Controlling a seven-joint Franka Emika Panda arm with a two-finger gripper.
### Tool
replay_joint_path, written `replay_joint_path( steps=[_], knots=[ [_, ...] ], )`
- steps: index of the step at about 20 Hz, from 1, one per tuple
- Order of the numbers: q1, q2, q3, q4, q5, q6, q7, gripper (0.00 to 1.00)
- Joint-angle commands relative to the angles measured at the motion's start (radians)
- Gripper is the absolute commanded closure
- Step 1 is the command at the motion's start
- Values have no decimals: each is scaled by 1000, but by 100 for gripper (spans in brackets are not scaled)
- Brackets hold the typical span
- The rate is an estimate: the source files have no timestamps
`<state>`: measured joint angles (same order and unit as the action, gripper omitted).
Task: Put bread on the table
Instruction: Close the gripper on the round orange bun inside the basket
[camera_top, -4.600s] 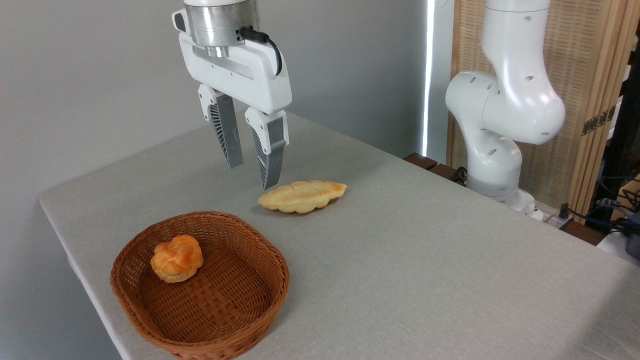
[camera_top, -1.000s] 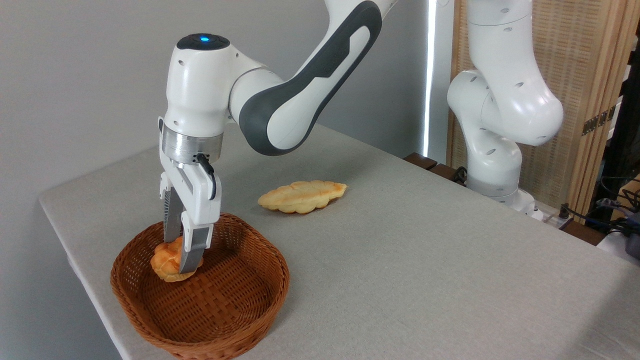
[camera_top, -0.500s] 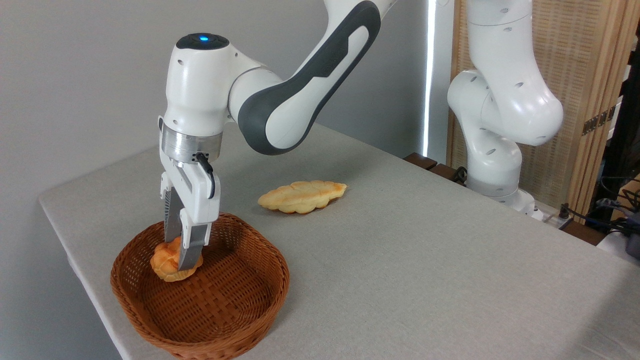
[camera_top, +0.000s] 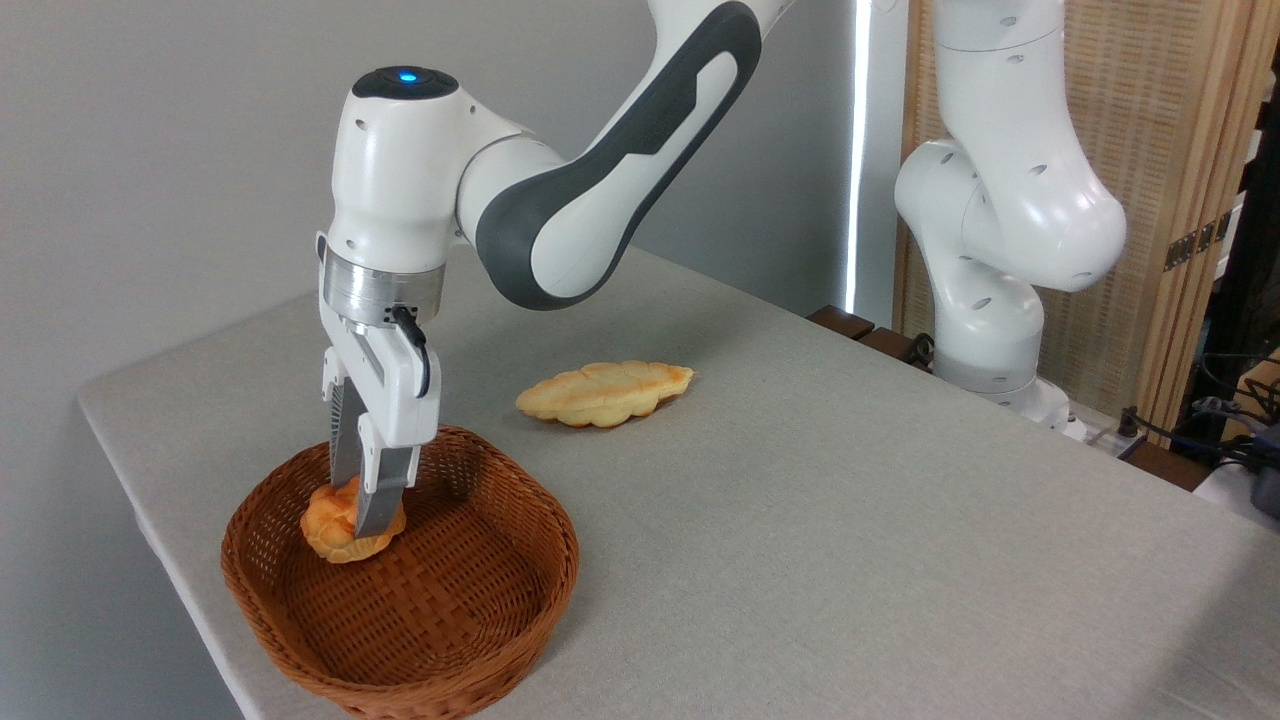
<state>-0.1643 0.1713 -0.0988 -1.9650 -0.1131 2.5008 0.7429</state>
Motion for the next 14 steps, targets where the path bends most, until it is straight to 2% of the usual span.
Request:
replay_joint_path(
  steps=[1, 9, 14],
  knots=[
    [2, -3, -4, -3, 0, 15, 15, 62],
    [2, -3, -4, -3, 0, 15, 15, 67],
    [2, -9, -4, -3, 0, 13, 13, 67]
  ],
)
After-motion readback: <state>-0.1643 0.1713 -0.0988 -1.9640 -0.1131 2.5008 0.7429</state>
